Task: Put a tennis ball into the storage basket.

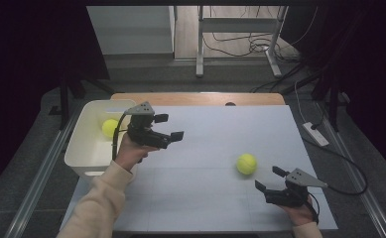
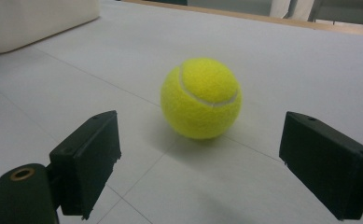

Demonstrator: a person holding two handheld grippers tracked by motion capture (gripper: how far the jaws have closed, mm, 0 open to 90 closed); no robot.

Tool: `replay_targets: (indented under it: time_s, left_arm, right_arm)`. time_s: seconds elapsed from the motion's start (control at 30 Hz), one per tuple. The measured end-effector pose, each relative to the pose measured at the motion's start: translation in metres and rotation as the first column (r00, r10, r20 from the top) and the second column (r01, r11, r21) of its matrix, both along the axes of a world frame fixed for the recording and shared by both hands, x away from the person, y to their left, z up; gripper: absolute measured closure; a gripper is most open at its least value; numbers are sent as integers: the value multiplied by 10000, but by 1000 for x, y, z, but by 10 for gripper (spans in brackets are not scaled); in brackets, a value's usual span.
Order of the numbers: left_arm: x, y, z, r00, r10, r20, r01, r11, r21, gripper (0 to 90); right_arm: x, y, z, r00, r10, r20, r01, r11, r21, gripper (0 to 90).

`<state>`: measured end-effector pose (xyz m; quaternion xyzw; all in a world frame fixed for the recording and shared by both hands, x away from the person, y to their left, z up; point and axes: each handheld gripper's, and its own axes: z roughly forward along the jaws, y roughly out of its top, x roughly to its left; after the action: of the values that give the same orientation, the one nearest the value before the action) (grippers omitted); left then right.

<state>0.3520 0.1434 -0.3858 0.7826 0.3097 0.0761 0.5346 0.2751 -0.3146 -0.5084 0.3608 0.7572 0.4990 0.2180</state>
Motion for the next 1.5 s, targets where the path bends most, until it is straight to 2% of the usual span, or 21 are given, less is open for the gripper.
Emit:
replay_targets:
  time_s: [0.33, 0.7, 1.5]
  left_arm:
    - [2, -8, -2, 9998, -180, 42, 179, 9997, 145, 52]
    - [12, -25, -11, 9990, -406, -177, 412, 9987, 309, 54]
    - [21, -56, -20, 9953, -902, -355, 927, 9928, 762, 52]
  right_arm:
    - [2, 3, 0, 10000, 62, -27, -62, 10000, 21, 125]
    - [1, 2, -2, 10000, 77, -62, -77, 10000, -25, 125]
    - [0, 3, 2, 9999, 119, 54, -119, 9999, -21, 125]
